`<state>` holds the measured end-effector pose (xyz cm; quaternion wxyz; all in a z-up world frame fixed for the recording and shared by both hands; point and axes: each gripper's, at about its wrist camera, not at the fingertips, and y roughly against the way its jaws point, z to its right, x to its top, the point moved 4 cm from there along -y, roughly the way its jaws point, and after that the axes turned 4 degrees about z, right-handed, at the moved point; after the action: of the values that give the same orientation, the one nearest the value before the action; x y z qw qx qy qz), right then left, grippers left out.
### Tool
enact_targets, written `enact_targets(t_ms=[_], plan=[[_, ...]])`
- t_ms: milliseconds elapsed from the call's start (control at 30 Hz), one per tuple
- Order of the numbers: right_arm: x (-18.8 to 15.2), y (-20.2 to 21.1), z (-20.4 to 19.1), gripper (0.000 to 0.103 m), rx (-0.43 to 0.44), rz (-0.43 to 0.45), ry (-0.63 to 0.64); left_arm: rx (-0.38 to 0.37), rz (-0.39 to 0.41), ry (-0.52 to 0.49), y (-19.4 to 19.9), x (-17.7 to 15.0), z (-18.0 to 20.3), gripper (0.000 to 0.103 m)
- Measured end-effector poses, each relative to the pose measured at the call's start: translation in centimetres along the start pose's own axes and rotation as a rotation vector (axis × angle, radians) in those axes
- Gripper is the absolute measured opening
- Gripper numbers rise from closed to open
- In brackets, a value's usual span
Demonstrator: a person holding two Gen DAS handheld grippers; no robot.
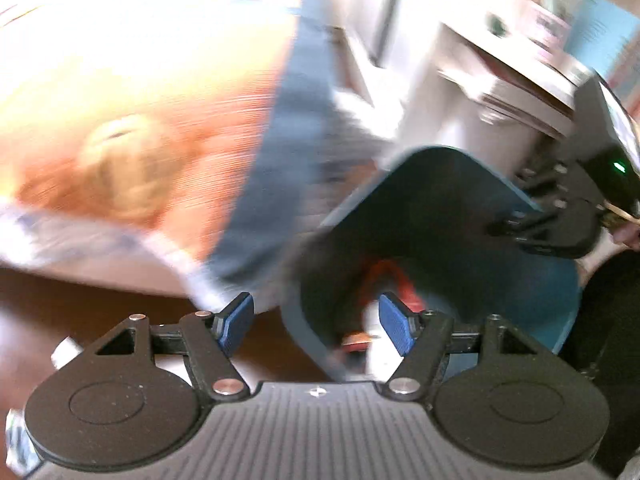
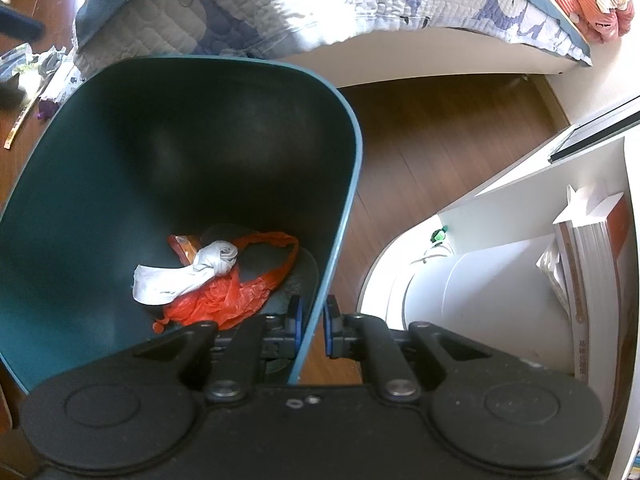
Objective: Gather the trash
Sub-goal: 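Lower the left gripper and grasp the purple-white package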
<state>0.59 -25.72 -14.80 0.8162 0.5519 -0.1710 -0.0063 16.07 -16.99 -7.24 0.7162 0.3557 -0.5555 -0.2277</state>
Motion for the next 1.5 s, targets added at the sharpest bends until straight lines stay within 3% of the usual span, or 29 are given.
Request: enact_targets(t_ms=[333,433,533,667,900,1067,1200,1400,1433,1500], plan=[[0.2,0.1,0.0,0.009,0.001,-0.006,-0.001,0.268,0.050,0.252,4.6,-4.4,-12.6,0.069],[0.3,0.1,0.1,0.009,0.001,-0.008,-0.003,0.330,0.052,0.319,3.9,-5.4,-16.1,0.069],[0.4,0.1,0.1,0.009,0.000,-0.010,-0.006,0.376,0.035,0.403,2.4,-6.4,-19.0,0.082],[0.5,0.2,0.1,0.009,-0.004,-0.016,-0.022,0.426,-0.022,0.480,-1.2,-8.1,-22.7,0.082],[0.9,0.3,-0.4,0.009,-0.030,-0.048,-0.040,0.365,-0.214,0.656,-10.3,-13.6,-27.1,0.082],[1.2,0.2,-0.6,0.008,-0.043,-0.073,-0.053,0.411,-0.310,0.699,-14.4,-17.3,-28.8,0.082],[1.4,0.0,-0.7,0.007,-0.049,-0.079,-0.051,0.411,-0.337,0.714,-16.7,-18.7,-29.7,0.082],[1.2,0.1,-1.0,0.007,-0.042,-0.083,-0.050,0.397,-0.308,0.725,-18.2,-18.8,-29.8,0.080],[1.2,0.0,-1.1,0.007,-0.043,-0.083,-0.050,0.400,-0.304,0.727,-18.2,-18.9,-29.8,0.079],[1.3,-0.1,-1.0,0.007,-0.043,-0.083,-0.056,0.412,-0.310,0.728,-18.3,-19.0,-30.0,0.064]])
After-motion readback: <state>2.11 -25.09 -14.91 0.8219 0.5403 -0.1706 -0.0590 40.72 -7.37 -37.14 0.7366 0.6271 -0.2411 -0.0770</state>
